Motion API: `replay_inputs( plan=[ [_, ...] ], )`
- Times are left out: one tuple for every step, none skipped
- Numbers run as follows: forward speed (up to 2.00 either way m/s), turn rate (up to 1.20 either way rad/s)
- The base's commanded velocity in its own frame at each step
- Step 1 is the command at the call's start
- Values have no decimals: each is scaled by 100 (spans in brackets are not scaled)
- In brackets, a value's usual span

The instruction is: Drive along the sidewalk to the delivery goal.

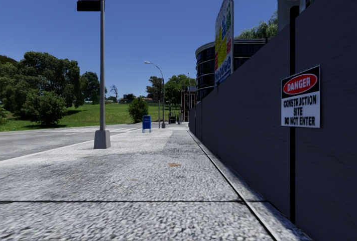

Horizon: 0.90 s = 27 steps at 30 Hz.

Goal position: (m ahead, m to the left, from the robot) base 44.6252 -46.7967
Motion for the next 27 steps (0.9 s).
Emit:
replay_inputs(
  plan=[
    [200,0],
    [200,0],
    [200,0],
    [200,0],
    [200,0],
    [200,0],
    [200,0],
    [200,0],
    [200,0],
    [200,0],
    [200,0],
    [200,0],
    [200,0],
    [200,0],
    [200,0],
    [200,0],
    [200,0],
    [200,0],
    [200,0],
    [200,0],
    [200,0],
    [200,0],
    [200,0],
    [200,0],
    [200,0],
    [200,0],
    [200,0]
  ],
)
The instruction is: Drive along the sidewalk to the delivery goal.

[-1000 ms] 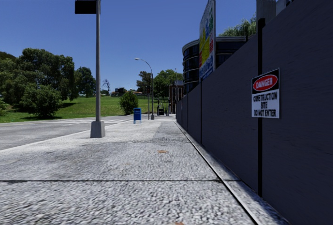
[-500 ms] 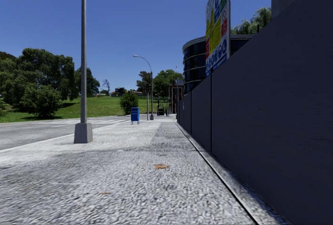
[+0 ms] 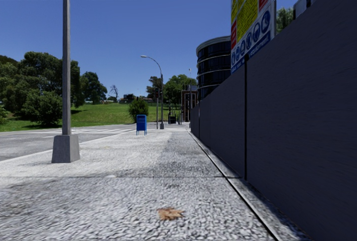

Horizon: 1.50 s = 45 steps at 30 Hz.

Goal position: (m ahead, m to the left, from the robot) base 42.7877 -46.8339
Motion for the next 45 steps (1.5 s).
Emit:
replay_inputs(
  plan=[
    [200,0],
    [200,0],
    [200,0],
    [200,0],
    [200,0],
    [200,0],
    [200,0],
    [200,0],
    [200,0],
    [200,0],
    [200,0],
    [200,0],
    [200,0],
    [200,0],
    [200,0],
    [200,0],
    [200,0],
    [200,0],
    [200,0],
    [200,0],
    [200,0],
    [200,0],
    [200,0],
    [200,0],
    [200,0],
    [200,0],
    [200,0],
    [200,0],
    [200,0],
    [200,0],
    [200,0],
    [200,0],
    [200,0],
    [200,0],
    [200,0],
    [200,0],
    [200,0],
    [200,0],
    [200,0],
    [200,0],
    [200,0],
    [200,0],
    [200,0],
    [200,0],
    [200,0]
  ],
)
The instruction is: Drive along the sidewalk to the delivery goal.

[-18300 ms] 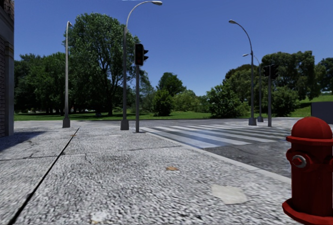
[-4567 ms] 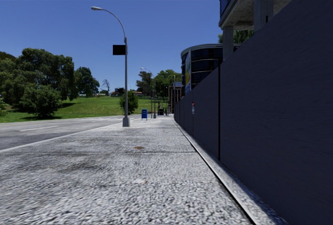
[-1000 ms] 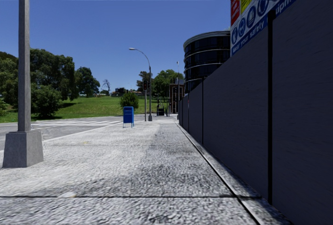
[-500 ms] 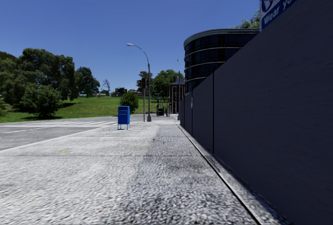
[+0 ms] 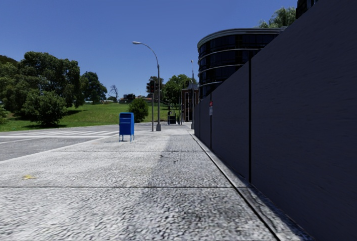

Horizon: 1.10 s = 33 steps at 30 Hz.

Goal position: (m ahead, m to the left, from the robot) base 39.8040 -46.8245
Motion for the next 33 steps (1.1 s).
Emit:
replay_inputs(
  plan=[
    [200,0],
    [200,0],
    [200,0],
    [200,0],
    [200,0],
    [200,0],
    [200,0],
    [200,0],
    [200,0],
    [200,0],
    [200,0],
    [200,0],
    [200,0],
    [200,0],
    [200,0],
    [200,0],
    [200,0],
    [200,0],
    [200,0],
    [200,0],
    [200,0],
    [200,0],
    [200,0],
    [200,0],
    [200,0],
    [200,0],
    [200,0],
    [200,0],
    [200,0],
    [200,0],
    [200,0],
    [200,0],
    [200,0]
  ],
)
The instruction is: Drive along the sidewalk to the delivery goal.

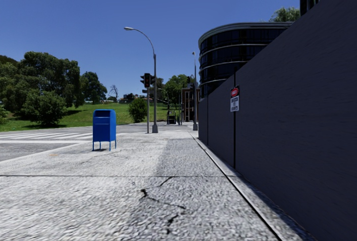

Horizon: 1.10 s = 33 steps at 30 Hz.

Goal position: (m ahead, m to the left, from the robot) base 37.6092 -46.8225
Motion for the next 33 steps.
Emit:
replay_inputs(
  plan=[
    [200,0],
    [200,0],
    [200,0],
    [200,0],
    [200,0],
    [200,0],
    [200,0],
    [200,0],
    [200,0],
    [200,0],
    [200,0],
    [200,0],
    [200,0],
    [200,0],
    [200,0],
    [200,0],
    [200,0],
    [200,0],
    [200,0],
    [200,0],
    [200,0],
    [200,0],
    [200,0],
    [200,0],
    [200,0],
    [200,0],
    [200,0],
    [200,0],
    [200,0],
    [200,0],
    [200,0],
    [200,0],
    [200,0]
  ],
)
